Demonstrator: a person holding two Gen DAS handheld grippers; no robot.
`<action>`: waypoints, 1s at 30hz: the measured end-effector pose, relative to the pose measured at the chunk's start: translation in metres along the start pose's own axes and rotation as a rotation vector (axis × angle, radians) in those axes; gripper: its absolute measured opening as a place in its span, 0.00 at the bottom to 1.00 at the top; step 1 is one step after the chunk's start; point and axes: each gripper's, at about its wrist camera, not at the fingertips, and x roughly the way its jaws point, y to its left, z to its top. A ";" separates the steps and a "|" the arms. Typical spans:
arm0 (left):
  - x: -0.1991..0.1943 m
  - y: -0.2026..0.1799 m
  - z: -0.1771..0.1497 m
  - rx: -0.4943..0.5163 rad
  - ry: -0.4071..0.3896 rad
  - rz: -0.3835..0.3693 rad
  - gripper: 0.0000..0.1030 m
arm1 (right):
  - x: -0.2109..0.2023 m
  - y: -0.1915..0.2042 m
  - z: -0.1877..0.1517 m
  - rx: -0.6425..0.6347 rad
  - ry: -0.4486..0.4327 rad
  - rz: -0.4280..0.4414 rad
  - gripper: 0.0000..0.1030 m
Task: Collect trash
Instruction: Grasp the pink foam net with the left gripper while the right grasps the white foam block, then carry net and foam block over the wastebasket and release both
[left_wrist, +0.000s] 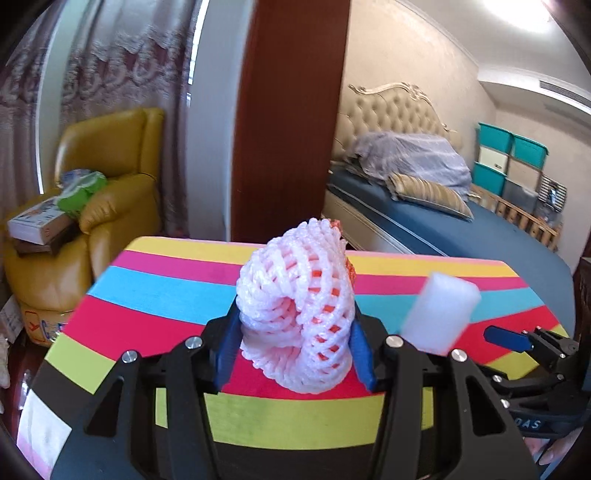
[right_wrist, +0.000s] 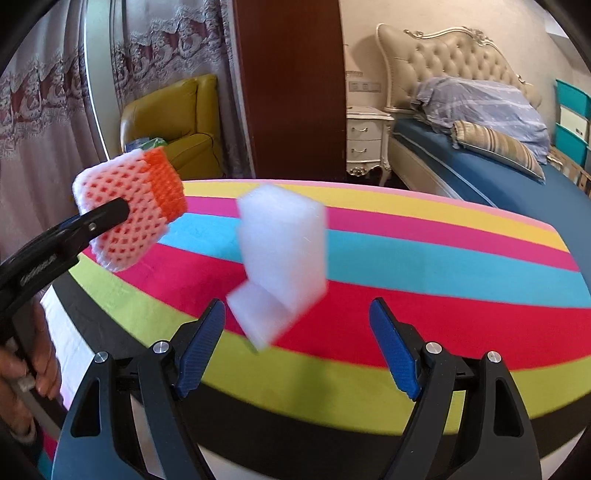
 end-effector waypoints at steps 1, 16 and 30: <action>0.001 0.002 0.000 -0.003 -0.005 0.008 0.49 | 0.006 0.004 0.005 -0.004 0.003 -0.006 0.74; -0.004 0.028 -0.018 -0.062 0.037 0.026 0.50 | 0.037 0.011 0.028 0.017 0.015 -0.021 0.53; -0.011 0.014 -0.011 0.005 0.039 -0.024 0.50 | -0.012 0.003 0.007 0.045 -0.042 -0.034 0.52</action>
